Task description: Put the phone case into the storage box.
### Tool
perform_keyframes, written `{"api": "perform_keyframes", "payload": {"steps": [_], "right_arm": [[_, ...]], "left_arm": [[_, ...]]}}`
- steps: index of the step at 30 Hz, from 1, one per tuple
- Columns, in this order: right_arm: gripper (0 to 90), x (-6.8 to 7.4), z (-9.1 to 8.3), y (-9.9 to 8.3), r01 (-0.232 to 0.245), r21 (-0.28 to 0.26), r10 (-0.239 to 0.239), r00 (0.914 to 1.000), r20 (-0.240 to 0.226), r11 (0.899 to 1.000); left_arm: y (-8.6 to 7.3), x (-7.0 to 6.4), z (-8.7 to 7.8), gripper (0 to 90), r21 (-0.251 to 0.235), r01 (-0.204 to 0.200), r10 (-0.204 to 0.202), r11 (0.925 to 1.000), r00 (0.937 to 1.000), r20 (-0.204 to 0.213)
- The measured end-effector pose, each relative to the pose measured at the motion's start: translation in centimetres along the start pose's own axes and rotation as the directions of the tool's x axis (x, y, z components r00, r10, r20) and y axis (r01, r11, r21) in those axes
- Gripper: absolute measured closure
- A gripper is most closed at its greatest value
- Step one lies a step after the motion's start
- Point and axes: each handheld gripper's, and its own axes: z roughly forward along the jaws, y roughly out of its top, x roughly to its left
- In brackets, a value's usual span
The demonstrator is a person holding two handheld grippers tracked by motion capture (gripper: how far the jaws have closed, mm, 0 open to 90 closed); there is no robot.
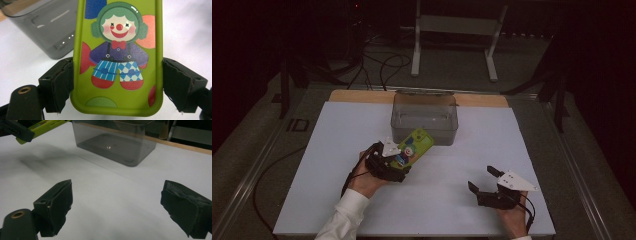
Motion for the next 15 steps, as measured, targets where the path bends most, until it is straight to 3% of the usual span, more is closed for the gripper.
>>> {"api": "perform_keyframes", "payload": {"steps": [6, 15], "right_arm": [[10.5, 0.1, 0.3, 0.0, -0.007, 0.006, 0.007, 1.0, 0.003, 1.0], [10.3, 0.2, 0.4, 0.0, -0.016, 0.01, 0.016, 0.9999, -0.002, 1.0]], "left_arm": [[-0.5, 0.6, -0.8, 16.1, -0.063, 0.05, -0.053, 0.9967, 0.9981, -0.032], [-1.2, 1.0, -1.3, 16.1, -0.117, 0.087, -0.097, 0.9893, 0.9923, -0.077]]}}
